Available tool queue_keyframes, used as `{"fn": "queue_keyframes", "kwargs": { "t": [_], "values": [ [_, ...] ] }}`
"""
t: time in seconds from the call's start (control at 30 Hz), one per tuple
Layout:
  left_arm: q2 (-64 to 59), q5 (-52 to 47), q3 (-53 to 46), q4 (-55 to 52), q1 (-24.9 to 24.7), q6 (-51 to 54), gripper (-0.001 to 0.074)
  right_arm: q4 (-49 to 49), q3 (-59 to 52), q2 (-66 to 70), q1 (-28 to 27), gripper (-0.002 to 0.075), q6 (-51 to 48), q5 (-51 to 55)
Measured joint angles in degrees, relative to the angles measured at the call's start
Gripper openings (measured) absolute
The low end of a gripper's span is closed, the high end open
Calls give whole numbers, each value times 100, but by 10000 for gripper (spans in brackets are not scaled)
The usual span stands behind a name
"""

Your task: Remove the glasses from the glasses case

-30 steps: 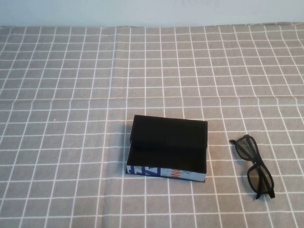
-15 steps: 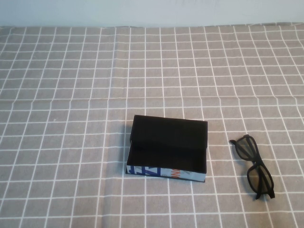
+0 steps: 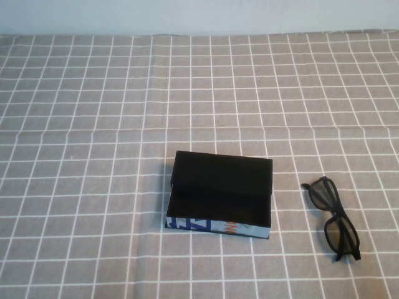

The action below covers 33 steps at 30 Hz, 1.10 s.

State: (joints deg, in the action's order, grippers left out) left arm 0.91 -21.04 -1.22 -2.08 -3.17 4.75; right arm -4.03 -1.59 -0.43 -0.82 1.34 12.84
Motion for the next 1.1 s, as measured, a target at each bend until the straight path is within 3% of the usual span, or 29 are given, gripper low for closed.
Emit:
{"fn": "queue_keyframes", "kwargs": {
  "t": [0.23,0.53,1.1],
  "values": [
    [0,0,0,0,0,0,-4,46,0,0,0,-18,79,460],
    [0,0,0,0,0,0,-5,-66,0,0,0,-18,-463,502],
    [0,0,0,0,0,0,-5,-419,0,0,0,-18,-339,515]
  ]
}}
